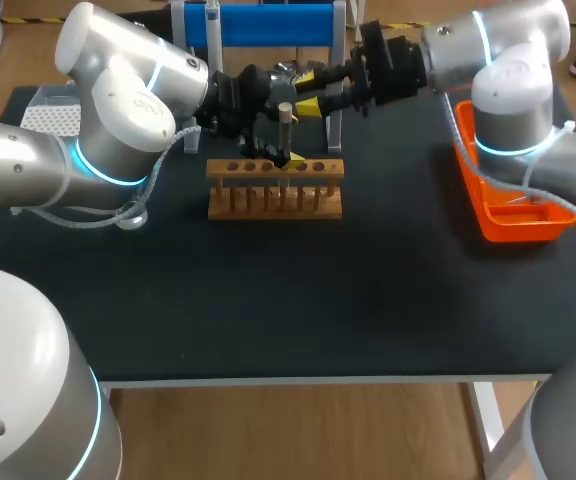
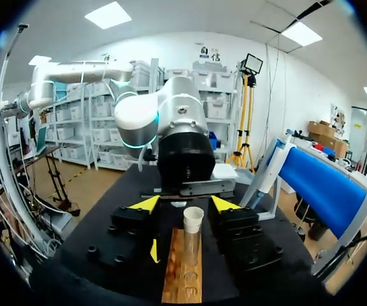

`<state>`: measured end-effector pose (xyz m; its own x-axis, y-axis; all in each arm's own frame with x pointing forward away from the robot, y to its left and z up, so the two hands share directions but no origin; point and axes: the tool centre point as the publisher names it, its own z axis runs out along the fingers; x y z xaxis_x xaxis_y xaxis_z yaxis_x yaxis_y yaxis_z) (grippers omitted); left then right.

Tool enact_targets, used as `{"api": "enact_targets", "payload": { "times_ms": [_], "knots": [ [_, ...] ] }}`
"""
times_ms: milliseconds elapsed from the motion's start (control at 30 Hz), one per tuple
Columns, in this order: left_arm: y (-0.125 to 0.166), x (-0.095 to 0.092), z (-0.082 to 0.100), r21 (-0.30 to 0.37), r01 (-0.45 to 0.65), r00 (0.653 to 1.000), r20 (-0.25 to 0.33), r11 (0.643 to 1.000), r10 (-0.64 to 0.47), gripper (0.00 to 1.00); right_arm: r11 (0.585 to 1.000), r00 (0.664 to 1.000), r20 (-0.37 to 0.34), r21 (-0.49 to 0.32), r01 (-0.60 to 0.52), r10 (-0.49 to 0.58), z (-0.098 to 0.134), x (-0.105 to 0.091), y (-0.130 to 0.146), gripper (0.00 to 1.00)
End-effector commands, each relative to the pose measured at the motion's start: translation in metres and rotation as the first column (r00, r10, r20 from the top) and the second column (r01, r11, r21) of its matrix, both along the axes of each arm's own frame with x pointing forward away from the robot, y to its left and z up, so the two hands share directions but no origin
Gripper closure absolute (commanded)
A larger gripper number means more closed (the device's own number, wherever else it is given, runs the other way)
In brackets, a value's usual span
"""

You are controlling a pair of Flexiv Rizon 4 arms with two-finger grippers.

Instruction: Invert the test tube, pick up the pipette, mount the tip to pipette, aspirate from beaker and dispense into the tube, eject the tip, return the pipette, and cap with the stopper.

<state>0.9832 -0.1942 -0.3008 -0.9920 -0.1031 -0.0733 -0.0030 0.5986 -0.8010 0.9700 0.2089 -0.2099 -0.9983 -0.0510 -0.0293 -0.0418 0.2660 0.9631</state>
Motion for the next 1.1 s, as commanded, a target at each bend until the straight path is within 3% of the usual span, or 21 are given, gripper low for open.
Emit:
{"api": "enact_targets", "payload": {
  "times_ms": [33,300,1100],
  "knots": [
    [0.0,0.001,0.001,0.004,0.003,1.0,-0.005,1.0,-0.003,0.0,0.998,1.0,-0.009,0.064,-0.009,0.01,-0.003,0.003,0.003,1.0],
    [0.0,0.001,0.001,0.004,0.003,1.0,-0.005,1.0,-0.003,0.0,0.99,0.999,-0.044,0.139,-0.017,0.023,-0.004,0.006,0.014,1.0],
    [0.0,0.001,0.001,0.004,0.003,1.0,-0.005,1.0,-0.003,0.0,0.982,0.995,-0.089,0.185,-0.032,0.049,-0.013,0.008,0.031,1.0]
  ]
}}
